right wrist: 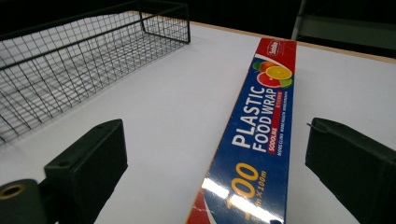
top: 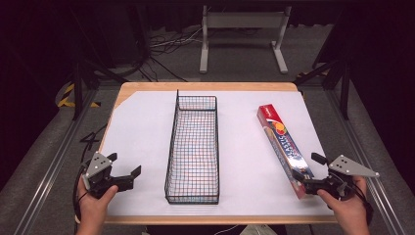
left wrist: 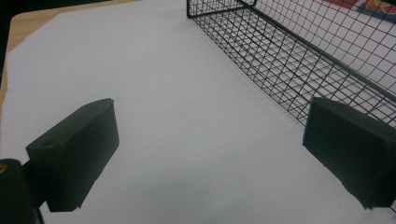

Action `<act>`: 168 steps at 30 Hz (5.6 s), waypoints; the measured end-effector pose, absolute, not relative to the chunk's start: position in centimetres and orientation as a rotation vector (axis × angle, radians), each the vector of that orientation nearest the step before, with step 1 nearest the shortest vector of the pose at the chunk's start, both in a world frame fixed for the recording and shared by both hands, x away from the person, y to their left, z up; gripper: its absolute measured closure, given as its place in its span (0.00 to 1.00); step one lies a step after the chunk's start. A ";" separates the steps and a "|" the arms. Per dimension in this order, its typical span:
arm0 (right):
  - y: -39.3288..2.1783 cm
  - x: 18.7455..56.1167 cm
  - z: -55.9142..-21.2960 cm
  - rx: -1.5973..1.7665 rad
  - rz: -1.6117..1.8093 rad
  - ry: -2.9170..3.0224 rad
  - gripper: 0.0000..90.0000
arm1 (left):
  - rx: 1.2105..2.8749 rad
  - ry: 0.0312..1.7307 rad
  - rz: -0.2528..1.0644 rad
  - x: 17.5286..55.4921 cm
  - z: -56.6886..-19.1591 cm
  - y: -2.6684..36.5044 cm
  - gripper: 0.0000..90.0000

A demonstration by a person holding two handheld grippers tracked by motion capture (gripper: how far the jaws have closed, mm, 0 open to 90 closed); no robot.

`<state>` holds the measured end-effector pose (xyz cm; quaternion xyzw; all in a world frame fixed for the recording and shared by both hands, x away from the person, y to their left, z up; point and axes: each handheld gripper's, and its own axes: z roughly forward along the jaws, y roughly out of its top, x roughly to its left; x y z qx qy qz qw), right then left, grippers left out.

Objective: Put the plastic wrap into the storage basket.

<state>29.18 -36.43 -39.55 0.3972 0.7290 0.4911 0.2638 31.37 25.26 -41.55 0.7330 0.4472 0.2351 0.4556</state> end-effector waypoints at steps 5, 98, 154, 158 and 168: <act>-36.1 29.1 -39.4 1.047 1.317 1.957 0.12 | 1.801 1.103 0.579 31.4 -41.4 25.4 0.05; -30.4 46.1 -40.0 1.788 0.368 2.278 0.19 | 1.827 1.162 0.594 31.7 -42.7 25.8 0.04; -28.1 45.6 -34.8 1.951 0.306 2.205 0.45 | 1.825 1.169 0.589 31.7 -43.1 25.9 0.04; -27.7 45.5 -34.0 1.955 0.318 2.190 0.45 | 1.822 1.177 0.590 31.7 -43.1 25.9 0.04; -26.8 45.5 -32.6 1.990 0.354 2.168 0.45 | 1.829 1.173 0.588 31.8 -43.1 25.9 0.04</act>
